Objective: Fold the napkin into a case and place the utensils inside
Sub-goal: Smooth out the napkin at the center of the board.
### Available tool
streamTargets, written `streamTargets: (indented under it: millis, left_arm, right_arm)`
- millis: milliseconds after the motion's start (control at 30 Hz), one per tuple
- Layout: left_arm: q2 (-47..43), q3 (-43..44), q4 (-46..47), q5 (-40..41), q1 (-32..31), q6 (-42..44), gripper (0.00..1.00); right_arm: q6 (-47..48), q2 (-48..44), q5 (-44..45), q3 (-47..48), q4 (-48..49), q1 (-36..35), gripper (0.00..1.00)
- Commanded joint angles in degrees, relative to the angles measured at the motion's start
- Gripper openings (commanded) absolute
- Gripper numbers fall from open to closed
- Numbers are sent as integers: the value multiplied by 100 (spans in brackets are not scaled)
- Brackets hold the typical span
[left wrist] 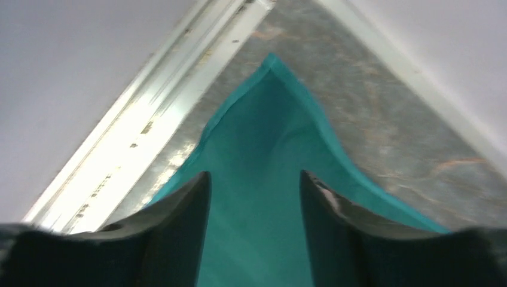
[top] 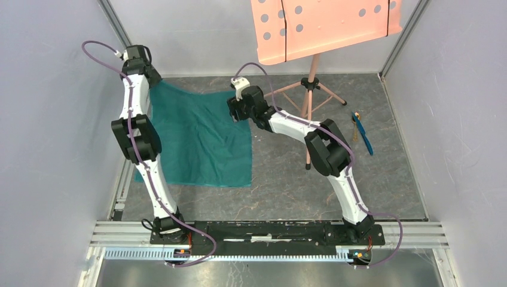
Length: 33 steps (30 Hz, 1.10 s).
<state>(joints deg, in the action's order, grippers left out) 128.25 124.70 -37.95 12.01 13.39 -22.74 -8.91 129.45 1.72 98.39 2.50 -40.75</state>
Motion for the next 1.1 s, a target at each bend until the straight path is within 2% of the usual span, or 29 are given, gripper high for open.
streamTargets:
  millis: [0, 33, 100, 200, 333, 433, 533, 633, 767, 867, 967, 1067]
  left_arm:
    - [255, 436, -1160, 526, 146, -17, 76]
    - [165, 390, -1259, 497, 127, -85, 83]
    - [-146, 108, -1351, 474, 79, -273, 89]
    - [-792, -812, -1065, -69, -85, -441, 91]
    - [-1686, -2534, -263, -1479, -326, -744, 96]
    - [-2149, -3651, 157, -1872, -415, -1043, 99]
    - [-2508, -4648, 466, -2020, -416, -1250, 99]
    - [-2890, -5563, 908, -2041, -421, -1581, 99]
    - [-3109, -6234, 757, -1730, -421, -1806, 100]
    - [-3309, -6601, 599, -1517, -421, -1854, 100]
    - [-3585, -7071, 735, -1578, -425, -1919, 100]
    - [-3822, -7547, 895, -1655, -438, -2040, 100]
  right_arm:
    - [202, 658, 682, 1290, -115, 67, 70]
    - [258, 815, 719, 1570, -217, 83, 71]
    - [311, 1077, 786, 1991, -233, 132, 74]
    - [517, 1314, 945, 2215, -18, 157, 72]
    - [648, 1505, 908, 2372, -18, 169, 66]
    - [511, 1354, 690, 2202, -118, 157, 58]
    - [357, 1061, 285, 1880, -303, 100, 52]
    - [197, 585, 102, 1456, -691, -106, 56]
    - [-137, -152, -431, 618, -923, -440, 59]
    - [-326, -723, -669, -351, -796, -746, 60]
    - [-606, -1072, -977, -1117, -578, -1017, 54]
    - [-757, -1276, -915, -1696, -327, -1184, 48]
